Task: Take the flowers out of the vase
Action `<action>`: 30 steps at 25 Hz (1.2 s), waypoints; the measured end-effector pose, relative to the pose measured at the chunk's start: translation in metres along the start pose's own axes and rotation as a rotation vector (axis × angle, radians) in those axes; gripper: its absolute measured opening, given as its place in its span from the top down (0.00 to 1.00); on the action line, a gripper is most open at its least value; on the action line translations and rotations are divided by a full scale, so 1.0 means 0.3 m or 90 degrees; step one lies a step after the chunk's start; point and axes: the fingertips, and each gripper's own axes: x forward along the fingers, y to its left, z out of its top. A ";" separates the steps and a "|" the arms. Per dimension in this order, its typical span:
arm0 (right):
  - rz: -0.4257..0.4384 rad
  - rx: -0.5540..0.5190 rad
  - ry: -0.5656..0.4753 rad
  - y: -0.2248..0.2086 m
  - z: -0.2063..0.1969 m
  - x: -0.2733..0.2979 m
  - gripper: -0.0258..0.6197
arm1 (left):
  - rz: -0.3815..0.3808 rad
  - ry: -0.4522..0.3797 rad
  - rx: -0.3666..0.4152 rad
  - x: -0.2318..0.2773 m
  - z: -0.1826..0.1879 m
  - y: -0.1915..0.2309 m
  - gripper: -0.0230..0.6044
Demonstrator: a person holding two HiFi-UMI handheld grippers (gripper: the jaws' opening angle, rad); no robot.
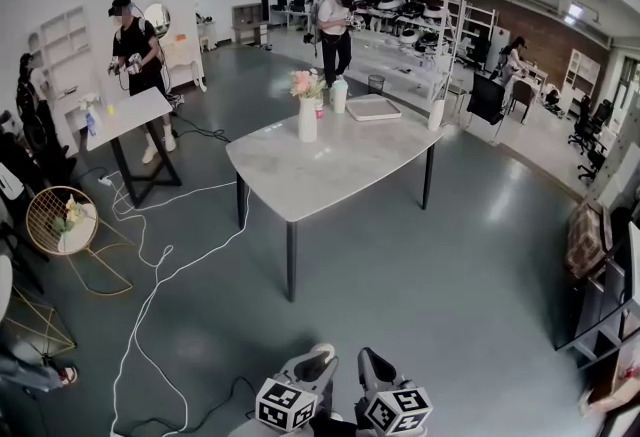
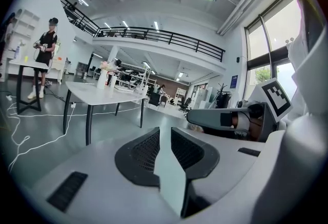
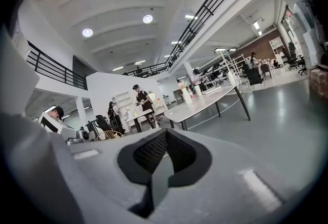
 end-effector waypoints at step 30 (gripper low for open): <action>0.020 0.025 0.005 -0.206 0.197 0.415 0.96 | 0.001 0.014 0.001 0.353 0.232 0.274 0.85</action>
